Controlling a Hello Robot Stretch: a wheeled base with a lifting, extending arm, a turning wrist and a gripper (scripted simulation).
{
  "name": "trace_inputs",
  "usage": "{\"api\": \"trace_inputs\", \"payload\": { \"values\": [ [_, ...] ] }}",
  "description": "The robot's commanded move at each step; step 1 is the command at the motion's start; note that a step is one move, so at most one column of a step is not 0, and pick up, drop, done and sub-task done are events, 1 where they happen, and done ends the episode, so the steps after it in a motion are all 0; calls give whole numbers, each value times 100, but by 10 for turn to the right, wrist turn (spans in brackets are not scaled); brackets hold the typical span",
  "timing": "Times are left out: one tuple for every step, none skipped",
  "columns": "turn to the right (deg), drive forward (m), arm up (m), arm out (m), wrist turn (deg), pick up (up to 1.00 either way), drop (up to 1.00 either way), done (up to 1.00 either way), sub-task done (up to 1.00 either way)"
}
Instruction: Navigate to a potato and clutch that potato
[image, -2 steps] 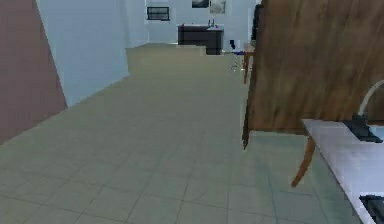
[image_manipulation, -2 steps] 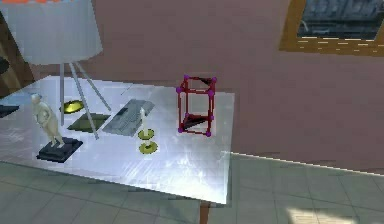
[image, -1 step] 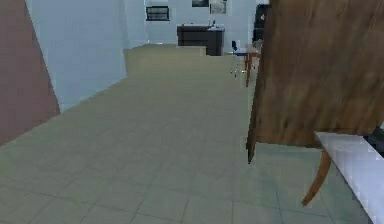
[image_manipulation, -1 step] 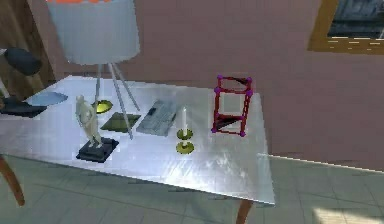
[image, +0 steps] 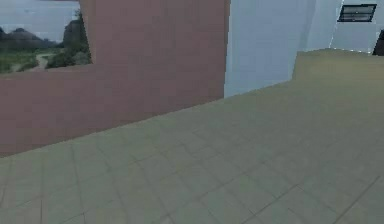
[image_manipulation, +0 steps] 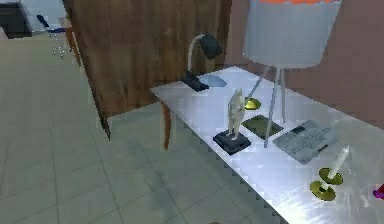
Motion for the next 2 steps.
{"api": "trace_inputs", "payload": {
  "values": [
    [-390,0,0,0,0,0,0,0,0],
    [0,10,0,0,0,0,0,0,0]
  ]
}}
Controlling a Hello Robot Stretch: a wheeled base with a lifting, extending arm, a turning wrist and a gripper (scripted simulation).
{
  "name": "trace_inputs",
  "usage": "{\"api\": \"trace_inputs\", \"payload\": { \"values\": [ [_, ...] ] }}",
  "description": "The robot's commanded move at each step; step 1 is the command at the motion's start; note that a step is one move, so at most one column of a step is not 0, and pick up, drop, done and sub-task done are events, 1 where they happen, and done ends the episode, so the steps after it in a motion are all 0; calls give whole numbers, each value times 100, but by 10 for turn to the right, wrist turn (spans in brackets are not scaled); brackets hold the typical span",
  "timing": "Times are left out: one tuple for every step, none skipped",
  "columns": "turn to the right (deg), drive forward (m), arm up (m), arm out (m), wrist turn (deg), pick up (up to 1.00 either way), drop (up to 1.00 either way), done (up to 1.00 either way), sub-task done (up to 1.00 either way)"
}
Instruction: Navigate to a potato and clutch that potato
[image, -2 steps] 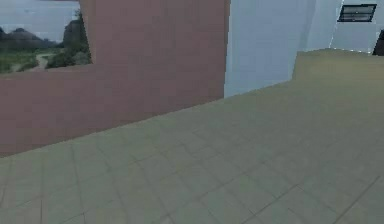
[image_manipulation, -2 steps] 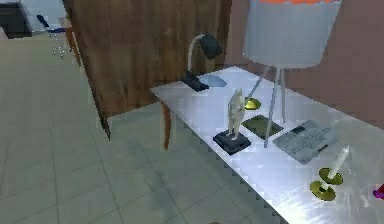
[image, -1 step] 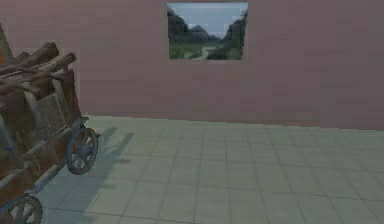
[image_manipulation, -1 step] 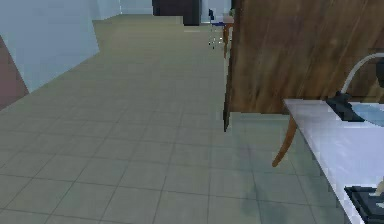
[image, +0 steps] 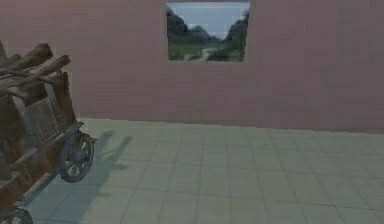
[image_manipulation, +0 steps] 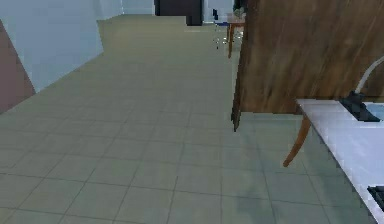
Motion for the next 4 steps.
{"api": "trace_inputs", "payload": {
  "values": [
    [450,0,0,0,0,0,0,0,0],
    [420,0,0,0,0,0,0,0,0],
    [0,100,0,0,0,0,0,0,0],
    [0,100,0,0,0,0,0,0,0]
  ]
}}
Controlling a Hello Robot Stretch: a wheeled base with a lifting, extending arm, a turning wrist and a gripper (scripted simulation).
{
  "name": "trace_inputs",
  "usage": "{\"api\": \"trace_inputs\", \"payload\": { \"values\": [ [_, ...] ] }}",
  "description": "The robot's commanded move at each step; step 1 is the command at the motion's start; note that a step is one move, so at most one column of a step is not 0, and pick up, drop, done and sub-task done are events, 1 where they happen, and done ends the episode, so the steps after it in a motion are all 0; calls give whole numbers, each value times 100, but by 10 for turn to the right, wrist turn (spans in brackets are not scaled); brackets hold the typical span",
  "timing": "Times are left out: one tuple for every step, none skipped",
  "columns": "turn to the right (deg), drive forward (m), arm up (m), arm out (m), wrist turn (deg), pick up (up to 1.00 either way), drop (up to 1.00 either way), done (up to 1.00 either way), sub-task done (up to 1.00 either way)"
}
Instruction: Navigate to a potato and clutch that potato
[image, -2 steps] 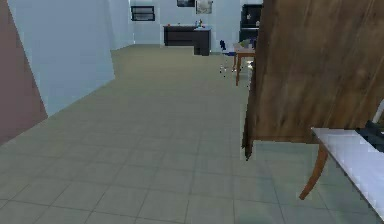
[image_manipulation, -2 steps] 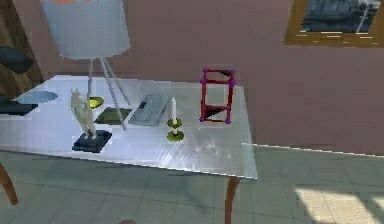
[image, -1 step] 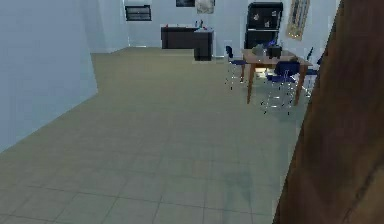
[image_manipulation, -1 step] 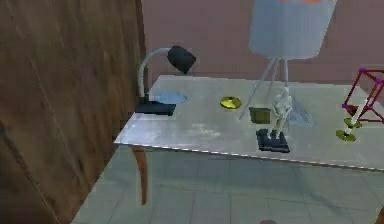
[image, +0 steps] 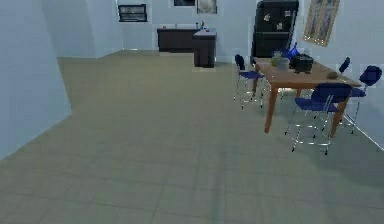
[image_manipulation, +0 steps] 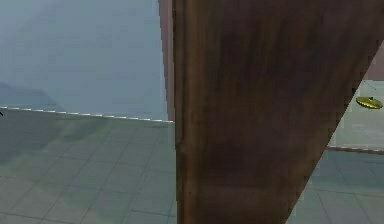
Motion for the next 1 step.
{"api": "trace_inputs", "payload": {
  "values": [
    [60,0,0,0,0,0,0,0,0]
  ]
}}
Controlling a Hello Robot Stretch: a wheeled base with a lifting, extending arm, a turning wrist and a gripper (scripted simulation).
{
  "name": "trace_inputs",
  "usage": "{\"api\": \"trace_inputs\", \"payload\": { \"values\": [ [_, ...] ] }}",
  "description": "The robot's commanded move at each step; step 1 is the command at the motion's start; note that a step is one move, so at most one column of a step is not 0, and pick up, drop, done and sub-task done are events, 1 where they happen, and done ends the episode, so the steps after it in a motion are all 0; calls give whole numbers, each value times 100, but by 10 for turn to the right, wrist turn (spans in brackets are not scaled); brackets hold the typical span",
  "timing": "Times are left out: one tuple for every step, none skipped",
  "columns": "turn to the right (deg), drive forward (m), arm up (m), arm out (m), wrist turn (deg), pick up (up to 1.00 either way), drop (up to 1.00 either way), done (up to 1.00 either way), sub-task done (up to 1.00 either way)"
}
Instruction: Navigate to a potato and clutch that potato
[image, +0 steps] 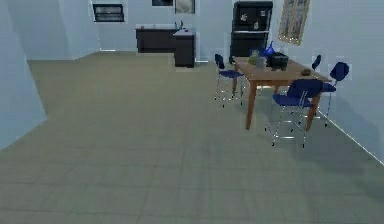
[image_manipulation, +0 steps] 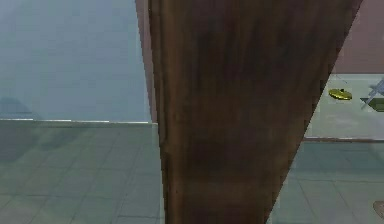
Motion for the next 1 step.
{"api": "trace_inputs", "payload": {
  "values": [
    [0,35,0,0,0,0,0,0,0]
  ]
}}
